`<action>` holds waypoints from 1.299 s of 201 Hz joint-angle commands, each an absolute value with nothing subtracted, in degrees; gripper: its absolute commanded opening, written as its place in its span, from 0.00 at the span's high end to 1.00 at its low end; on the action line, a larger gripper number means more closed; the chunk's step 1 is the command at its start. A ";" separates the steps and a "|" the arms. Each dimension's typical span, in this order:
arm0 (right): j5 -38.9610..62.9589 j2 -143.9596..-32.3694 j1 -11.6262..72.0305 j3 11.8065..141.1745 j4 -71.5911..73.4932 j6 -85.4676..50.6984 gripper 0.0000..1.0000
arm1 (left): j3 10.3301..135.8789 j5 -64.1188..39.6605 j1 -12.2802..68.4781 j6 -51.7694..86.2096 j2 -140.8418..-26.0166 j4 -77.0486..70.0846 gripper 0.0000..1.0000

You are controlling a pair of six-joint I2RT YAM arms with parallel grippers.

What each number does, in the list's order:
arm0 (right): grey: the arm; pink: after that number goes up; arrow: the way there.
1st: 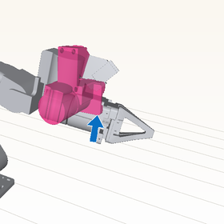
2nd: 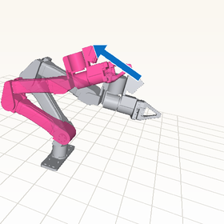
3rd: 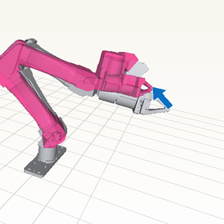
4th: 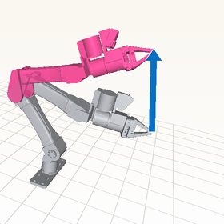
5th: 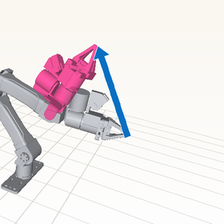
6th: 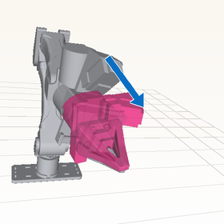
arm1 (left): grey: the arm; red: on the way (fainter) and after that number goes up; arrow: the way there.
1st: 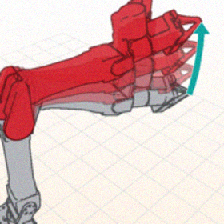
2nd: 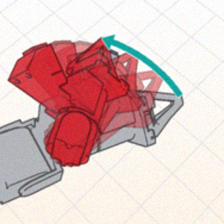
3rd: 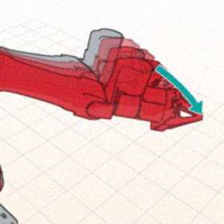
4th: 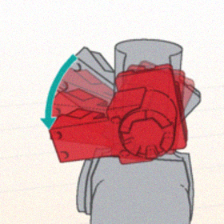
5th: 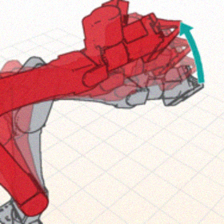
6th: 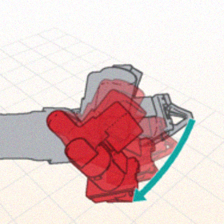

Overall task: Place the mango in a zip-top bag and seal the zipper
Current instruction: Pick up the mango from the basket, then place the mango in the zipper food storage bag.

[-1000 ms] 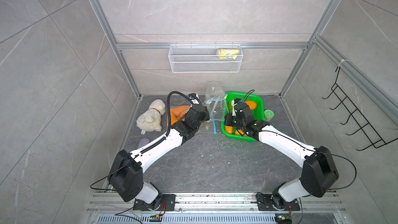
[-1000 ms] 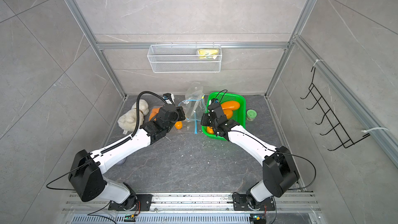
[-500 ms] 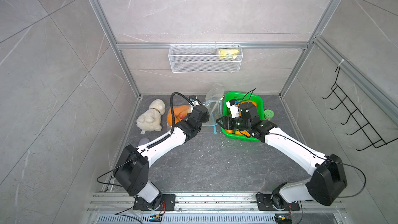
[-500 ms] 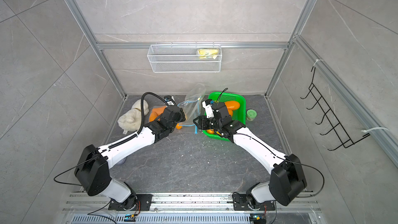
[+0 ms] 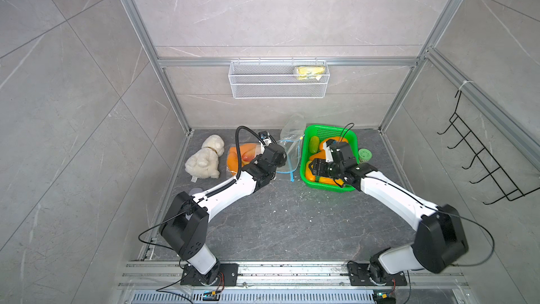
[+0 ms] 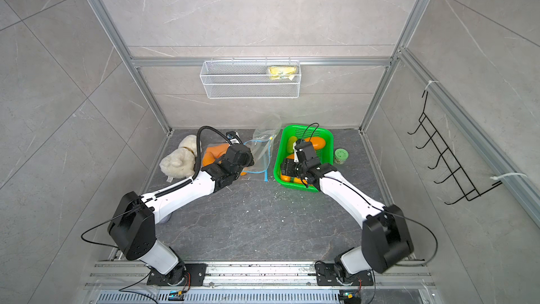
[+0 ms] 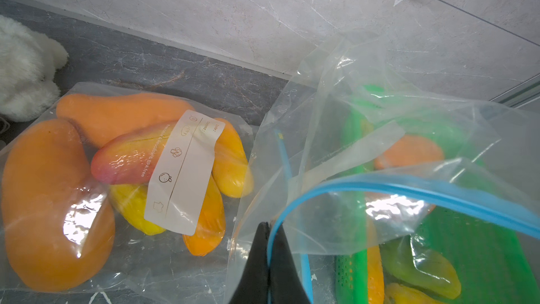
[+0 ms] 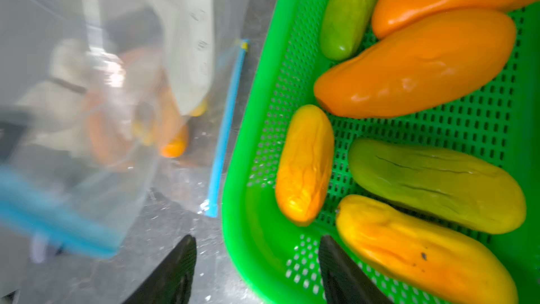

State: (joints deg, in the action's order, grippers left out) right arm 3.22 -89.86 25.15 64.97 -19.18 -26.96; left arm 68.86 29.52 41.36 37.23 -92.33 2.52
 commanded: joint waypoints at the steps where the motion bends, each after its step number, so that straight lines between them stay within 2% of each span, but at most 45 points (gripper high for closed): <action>1: -4.04 -96.31 25.33 70.27 -24.10 -25.08 0.32 | 70.65 28.85 41.13 38.91 -90.70 0.79 1.00; 20: -6.49 -101.21 24.99 73.66 -24.46 -24.50 0.32 | 70.75 27.59 41.10 38.94 -90.26 0.92 1.00; 100: -4.60 -117.02 24.41 85.21 -27.95 -23.38 0.34 | 69.09 24.85 40.10 37.90 -87.26 -0.23 1.00; 126: -5.94 -118.44 24.17 86.49 -28.33 -23.64 0.38 | 69.15 24.33 39.92 38.42 -86.74 0.04 1.00; 133: -5.56 -118.10 24.17 86.19 -27.77 -23.40 0.43 | 69.32 24.30 39.91 38.53 -86.72 0.29 1.00; 159: -4.03 -110.52 24.17 80.47 -21.45 -23.37 0.73 | 71.97 23.12 39.92 39.14 -87.80 3.82 1.00; 168: -2.81 -105.93 24.16 77.15 -18.09 -23.34 0.78 | 72.76 22.43 39.96 39.45 -88.23 4.80 1.00; 217: 10.23 -78.95 26.05 58.16 10.46 -23.42 0.88 | 76.81 20.55 39.91 41.55 -90.93 7.42 1.00; 231: 12.65 -75.08 27.99 55.11 18.43 -22.62 0.87 | 78.76 19.73 39.90 41.74 -91.78 8.65 1.00; 241: 13.81 -73.32 29.29 52.27 26.92 -23.12 0.83 | 80.09 19.38 39.90 41.70 -92.40 9.73 1.00; 261: 15.88 -74.60 31.07 50.29 41.44 -25.00 0.83 | 81.92 18.18 39.91 41.75 -93.31 10.95 1.00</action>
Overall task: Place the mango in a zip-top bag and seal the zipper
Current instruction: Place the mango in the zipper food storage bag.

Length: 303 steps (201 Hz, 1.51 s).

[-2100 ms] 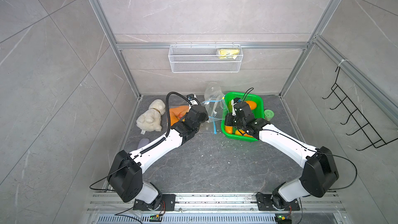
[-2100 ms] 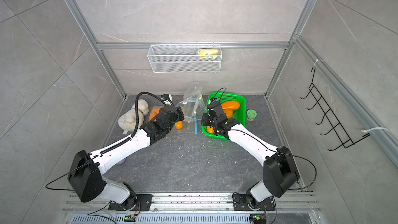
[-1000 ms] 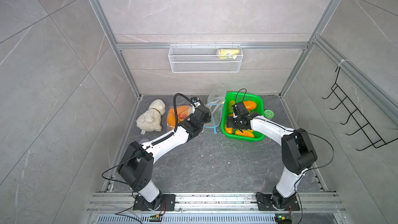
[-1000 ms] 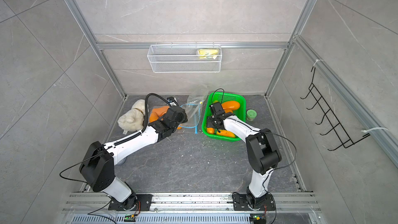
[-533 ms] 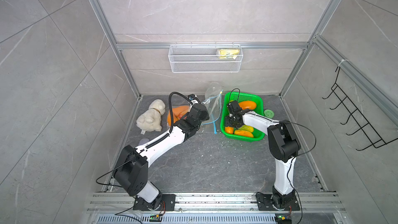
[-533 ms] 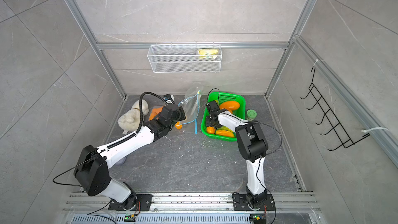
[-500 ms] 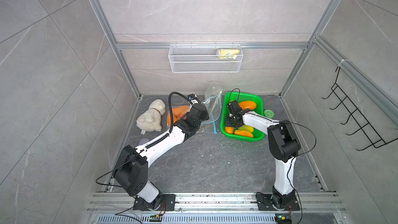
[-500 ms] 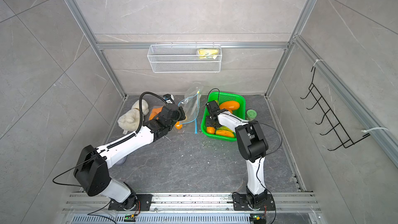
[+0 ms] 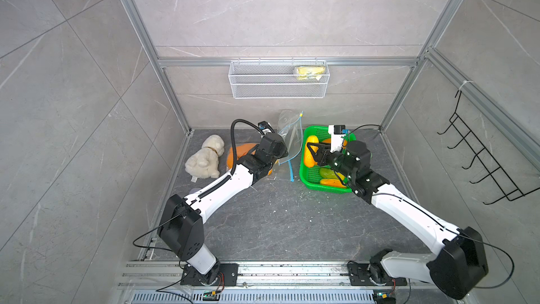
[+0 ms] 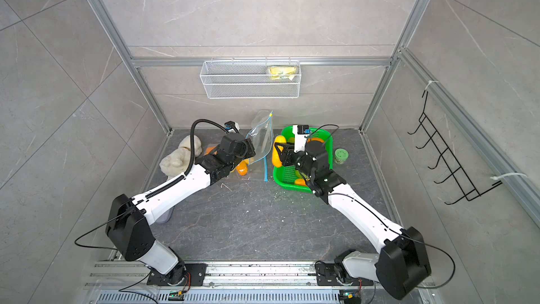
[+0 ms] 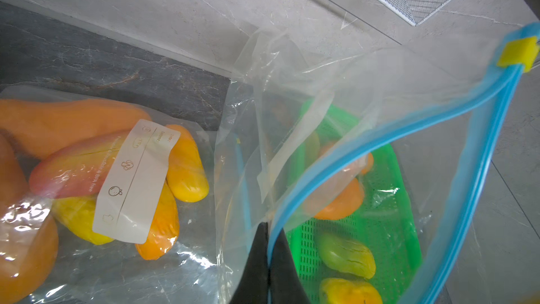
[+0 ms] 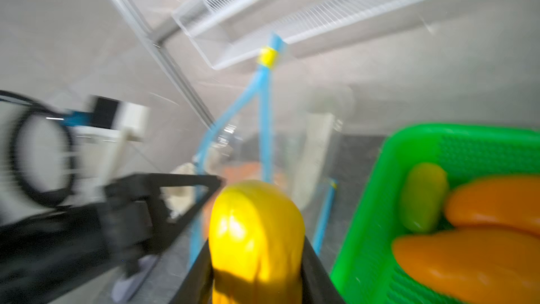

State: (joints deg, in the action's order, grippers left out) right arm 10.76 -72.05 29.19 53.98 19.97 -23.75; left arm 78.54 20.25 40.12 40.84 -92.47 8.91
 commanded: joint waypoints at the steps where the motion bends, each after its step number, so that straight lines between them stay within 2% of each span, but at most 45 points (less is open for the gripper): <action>1: 15.94 -74.79 31.14 50.32 41.95 -25.07 0.83 | 82.00 18.14 39.91 41.75 -93.28 10.93 1.00; 39: 11.14 -84.36 32.64 54.85 52.71 -22.81 0.87 | 80.49 12.66 38.91 44.36 -91.80 9.14 1.00; 71: 4.39 -89.51 32.69 56.36 55.57 -18.72 0.88 | 78.13 8.98 37.12 46.76 -89.81 7.36 1.00; 90: 2.32 -92.10 32.69 56.04 58.06 -14.97 0.82 | 78.13 7.94 36.68 47.43 -88.89 7.62 1.00; 112: 1.21 -94.69 32.17 55.00 62.74 -14.03 0.67 | 78.00 2.47 35.57 49.66 -88.30 6.24 1.00; 137: 1.94 -94.53 32.13 57.10 56.48 -11.05 0.49 | 78.87 -1.04 34.78 51.39 -88.15 6.19 1.00; 147: 2.67 -94.06 32.11 58.41 51.55 -9.86 0.37 | 79.16 -0.98 34.48 51.50 -87.91 6.76 1.00; 153: 3.92 -93.43 32.07 59.21 48.13 -9.33 0.27 | 79.19 -0.69 34.33 51.42 -87.70 7.05 1.00; 163: 5.77 -92.22 32.04 60.31 42.10 -8.62 0.03 | 79.11 0.18 34.02 51.44 -87.45 7.60 1.00; 165: 5.93 -91.92 32.07 60.54 40.98 -8.75 0.01 | 79.02 0.29 33.93 51.38 -87.38 7.64 1.00; 176: 6.01 -90.02 32.08 61.23 34.39 -9.43 0.00 | 78.77 0.76 33.41 51.16 -87.20 7.85 1.00; 187: 2.02 -87.10 31.79 58.89 32.06 -14.76 0.00 | 78.50 1.13 32.98 50.94 -87.10 7.99 1.00; 205: 2.95 -79.92 30.72 55.02 27.51 -21.26 0.00 | 78.30 2.22 32.70 50.11 -87.19 8.45 1.00; 227: -1.34 -73.73 30.32 54.83 11.01 -28.45 0.01 | 78.05 3.57 32.60 49.32 -87.34 8.64 1.00; 251: -6.02 -76.39 27.44 56.64 -8.49 -36.26 0.01 | 78.13 4.23 32.60 48.32 -87.00 8.46 1.00; 279: -5.14 -80.91 20.76 51.22 -6.93 -44.56 0.00 | 78.43 2.55 32.18 47.43 -86.66 6.16 1.00; 303: -1.83 -88.36 16.30 53.36 -5.05 -46.34 0.04 | 78.32 2.57 32.12 46.86 -86.31 6.28 1.00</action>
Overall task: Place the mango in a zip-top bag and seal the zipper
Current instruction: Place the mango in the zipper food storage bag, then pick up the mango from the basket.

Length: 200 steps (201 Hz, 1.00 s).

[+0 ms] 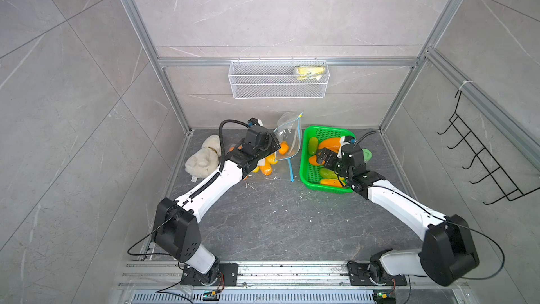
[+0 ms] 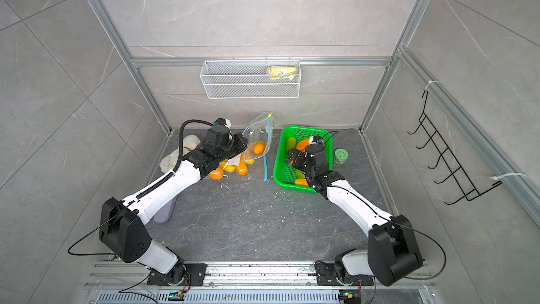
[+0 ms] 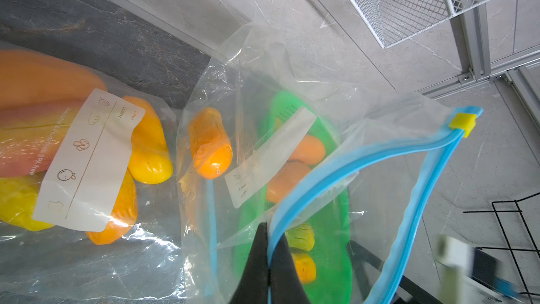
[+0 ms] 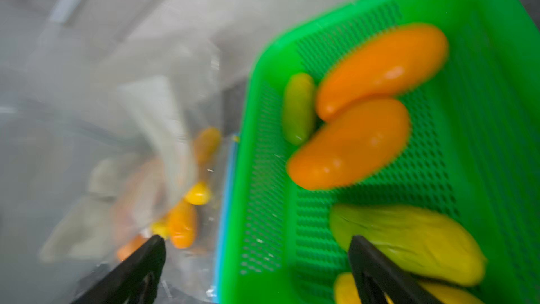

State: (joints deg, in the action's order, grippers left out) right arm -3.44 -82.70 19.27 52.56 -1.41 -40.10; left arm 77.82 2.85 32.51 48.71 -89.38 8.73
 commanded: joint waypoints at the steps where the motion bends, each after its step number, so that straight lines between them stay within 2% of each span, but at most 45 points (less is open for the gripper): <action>1: -1.71 -88.65 16.15 53.48 -5.03 -46.42 0.04 | 78.27 2.65 32.10 46.85 -86.27 6.30 1.00; 70: -2.64 -102.07 11.89 57.61 6.75 -51.59 0.08 | 75.76 4.66 32.16 46.09 -84.81 6.48 1.00; 97: -0.96 -108.72 11.36 63.41 4.08 -51.59 0.11 | 75.62 4.48 32.13 45.90 -84.85 6.34 1.00; 134: 0.44 -112.19 11.27 65.64 7.07 -50.63 0.16 | 75.23 4.70 32.17 45.80 -85.15 6.20 1.00; 157: 4.82 -112.50 11.16 66.08 9.30 -49.00 0.33 | 75.15 4.48 32.10 45.93 -85.34 6.08 1.00; 181: 7.00 -108.55 11.26 62.21 12.63 -48.39 0.58 | 74.85 4.64 32.06 45.90 -85.51 5.92 1.00; 200: 7.65 -104.95 11.15 60.44 12.40 -47.24 0.68 | 74.79 4.52 32.08 46.16 -85.78 5.67 1.00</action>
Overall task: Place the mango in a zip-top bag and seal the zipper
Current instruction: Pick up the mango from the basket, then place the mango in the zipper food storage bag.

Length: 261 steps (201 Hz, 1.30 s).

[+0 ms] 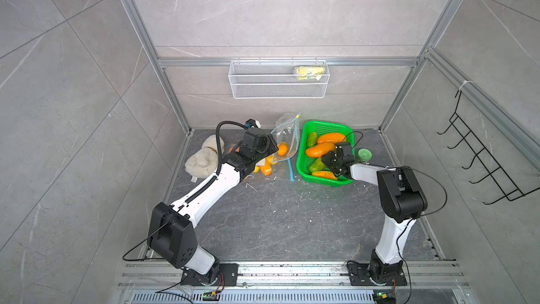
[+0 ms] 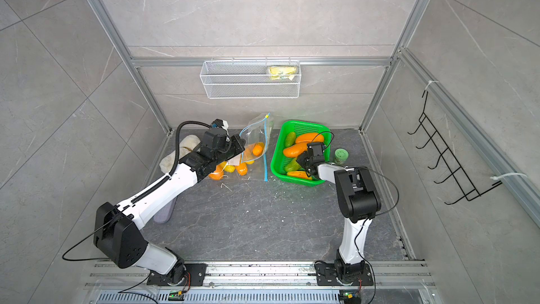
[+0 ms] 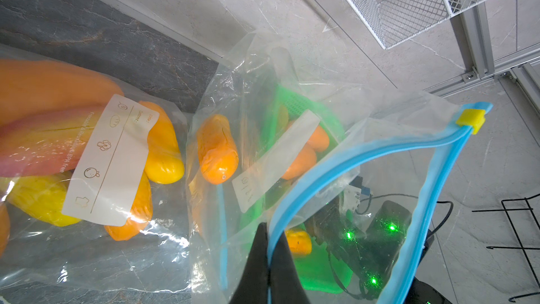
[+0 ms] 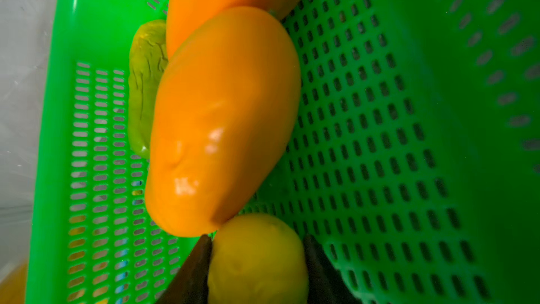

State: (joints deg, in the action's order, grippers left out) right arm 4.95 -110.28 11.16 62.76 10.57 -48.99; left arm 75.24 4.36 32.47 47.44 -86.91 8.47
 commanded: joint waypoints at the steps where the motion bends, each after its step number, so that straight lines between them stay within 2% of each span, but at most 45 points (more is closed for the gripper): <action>1: 7.65 -104.77 11.24 60.37 12.35 -47.18 0.69 | 74.79 4.50 32.08 46.15 -85.78 5.69 1.00; 31: 7.41 -97.88 11.17 58.73 10.91 -44.67 0.78 | 74.62 4.17 32.05 46.62 -86.04 5.40 1.00; 59: 8.28 -89.50 11.30 57.40 14.47 -42.17 0.82 | 75.50 3.62 32.08 46.84 -86.78 5.84 1.00; 77: 5.35 -85.28 12.16 58.68 14.80 -38.41 0.83 | 76.95 2.67 32.08 46.92 -87.77 6.39 1.00; 100: 6.48 -79.61 14.63 55.74 27.02 -33.50 0.84 | 78.70 1.10 32.08 47.18 -89.06 6.76 1.00; 118: 6.19 -75.68 22.49 52.66 39.84 -23.30 0.80 | 79.98 0.12 32.10 47.21 -89.73 7.44 1.00; 134: 9.06 -76.02 28.53 52.84 48.34 -15.54 0.79 | 81.31 -0.56 32.17 47.16 -90.10 8.77 1.00; 149: 8.11 -77.83 31.48 55.18 50.39 -12.06 0.82 | 81.69 -1.24 32.14 47.35 -90.16 9.03 1.00; 201: -0.64 -88.76 34.17 64.01 47.41 0.20 0.80 | 82.10 -1.20 32.11 47.81 -88.08 9.85 1.00; 224: -2.37 -92.62 34.79 67.55 42.91 4.46 0.65 | 81.37 -0.59 32.12 47.89 -87.03 9.23 1.00; 229: -2.63 -93.28 35.07 68.20 41.86 4.84 0.54 | 81.11 -0.50 32.13 47.89 -86.78 8.79 1.00; 245: -2.48 -93.23 35.33 69.02 38.33 4.31 0.33 | 80.93 -0.17 32.09 47.90 -86.53 7.83 1.00; 256: -2.00 -92.21 35.28 68.86 36.54 3.65 0.03 | 81.15 0.09 32.08 47.90 -86.59 7.91 1.00; 261: -1.11 -91.48 35.28 68.78 35.48 3.23 0.00 | 81.27 0.15 32.07 47.86 -86.60 7.94 1.00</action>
